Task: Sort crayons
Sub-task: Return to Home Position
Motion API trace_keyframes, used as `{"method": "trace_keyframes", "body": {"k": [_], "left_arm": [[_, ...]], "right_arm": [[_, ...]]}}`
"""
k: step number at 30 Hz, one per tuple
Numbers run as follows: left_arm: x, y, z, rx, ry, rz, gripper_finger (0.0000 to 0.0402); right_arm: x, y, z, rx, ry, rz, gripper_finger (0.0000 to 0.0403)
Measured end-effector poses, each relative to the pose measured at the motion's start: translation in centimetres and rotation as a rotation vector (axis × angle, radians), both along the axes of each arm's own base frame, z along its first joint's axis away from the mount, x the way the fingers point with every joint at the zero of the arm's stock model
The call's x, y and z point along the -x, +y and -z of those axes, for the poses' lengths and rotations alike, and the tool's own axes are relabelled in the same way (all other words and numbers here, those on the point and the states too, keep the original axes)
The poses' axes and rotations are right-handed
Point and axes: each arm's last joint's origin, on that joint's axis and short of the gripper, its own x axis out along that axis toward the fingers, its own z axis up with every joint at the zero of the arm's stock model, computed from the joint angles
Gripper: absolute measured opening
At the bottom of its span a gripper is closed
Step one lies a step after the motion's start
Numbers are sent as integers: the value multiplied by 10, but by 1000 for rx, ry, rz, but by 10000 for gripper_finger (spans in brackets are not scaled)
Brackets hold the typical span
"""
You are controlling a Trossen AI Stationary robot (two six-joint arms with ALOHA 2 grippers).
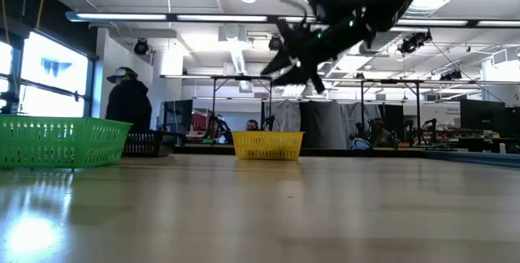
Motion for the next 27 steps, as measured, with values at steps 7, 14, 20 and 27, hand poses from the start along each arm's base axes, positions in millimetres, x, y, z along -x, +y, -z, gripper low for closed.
{"method": "trace_keyframes", "body": {"k": [7, 14, 20, 27], "left_arm": [[19, 9, -2, 49, -72, -9, 87], [29, 13, -1, 52, -80, -4, 87], [28, 13, 2, 84, -82, 14, 87], [27, 12, 4, 107, -91, 44, 87]], "right_arm": [[5, 23, -21, 141, 16, -144, 138], [8, 26, -11, 117, 121, -182, 138], [22, 13, 8, 121, 63, -132, 138], [80, 20, 49, 3, -464, 48, 138]]}}
